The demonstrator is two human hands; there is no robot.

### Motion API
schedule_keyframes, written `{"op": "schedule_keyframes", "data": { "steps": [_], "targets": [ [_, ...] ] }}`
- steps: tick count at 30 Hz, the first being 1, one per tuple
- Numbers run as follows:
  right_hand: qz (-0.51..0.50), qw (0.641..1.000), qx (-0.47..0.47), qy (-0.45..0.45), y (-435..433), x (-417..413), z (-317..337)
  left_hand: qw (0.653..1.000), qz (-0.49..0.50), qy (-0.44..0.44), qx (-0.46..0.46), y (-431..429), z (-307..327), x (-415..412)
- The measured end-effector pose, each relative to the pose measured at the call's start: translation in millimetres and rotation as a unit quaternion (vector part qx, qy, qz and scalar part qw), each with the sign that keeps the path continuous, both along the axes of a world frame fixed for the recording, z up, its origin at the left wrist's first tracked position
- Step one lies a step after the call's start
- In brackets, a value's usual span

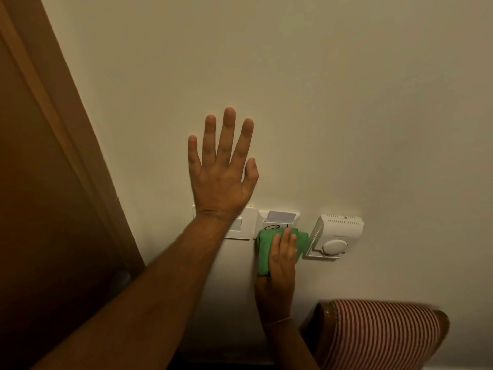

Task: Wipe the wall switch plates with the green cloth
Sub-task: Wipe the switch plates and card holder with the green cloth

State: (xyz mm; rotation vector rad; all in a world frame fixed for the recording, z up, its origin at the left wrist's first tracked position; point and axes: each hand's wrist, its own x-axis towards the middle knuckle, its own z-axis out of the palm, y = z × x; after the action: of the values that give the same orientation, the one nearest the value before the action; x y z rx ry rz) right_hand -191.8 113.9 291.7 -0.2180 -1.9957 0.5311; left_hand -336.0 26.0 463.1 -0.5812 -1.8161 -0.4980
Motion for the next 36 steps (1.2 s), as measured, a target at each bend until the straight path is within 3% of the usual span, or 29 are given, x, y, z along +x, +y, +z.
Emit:
{"op": "schedule_keyframes", "data": {
  "steps": [7, 11, 16, 22, 25, 28, 34, 36],
  "targets": [
    [0.055, 0.994, 0.084, -0.042, -19.9, -3.1, -7.3, 1.0, 0.0, -0.007, 0.006, -1.1, 0.6, 2.2],
    [-0.045, 0.999, -0.02, -0.01, 6.8, 4.6, -10.0, 1.0, -0.003, -0.004, 0.011, 1.2, 0.7, 3.7],
    [-0.046, 0.996, -0.069, 0.026, -17.9, -10.8, -6.6, 1.0, 0.006, 0.0, 0.016, 0.1, -1.4, 1.9],
    [-0.004, 0.999, 0.05, -0.008, -22.4, -16.8, -3.8, 1.0, -0.002, 0.014, 0.028, 2.1, -1.6, 0.0],
    [-0.084, 0.994, -0.05, 0.038, -5.0, -8.8, 1.0, 0.999, -0.003, 0.017, 0.028, 2.8, -1.4, 0.4],
    [-0.085, 0.99, -0.095, 0.059, -16.0, -14.7, 7.5, 1.0, 0.002, 0.017, 0.024, 1.6, -0.8, 0.7],
    [0.013, 0.999, 0.029, -0.002, -45.6, -21.3, -1.3, 0.999, -0.002, 0.022, 0.03, -1.5, -4.9, -2.9],
    [0.005, 0.999, 0.038, 0.004, -27.9, -16.9, -3.1, 0.999, -0.005, 0.019, 0.033, 1.4, -4.4, -0.7]
  ]
}}
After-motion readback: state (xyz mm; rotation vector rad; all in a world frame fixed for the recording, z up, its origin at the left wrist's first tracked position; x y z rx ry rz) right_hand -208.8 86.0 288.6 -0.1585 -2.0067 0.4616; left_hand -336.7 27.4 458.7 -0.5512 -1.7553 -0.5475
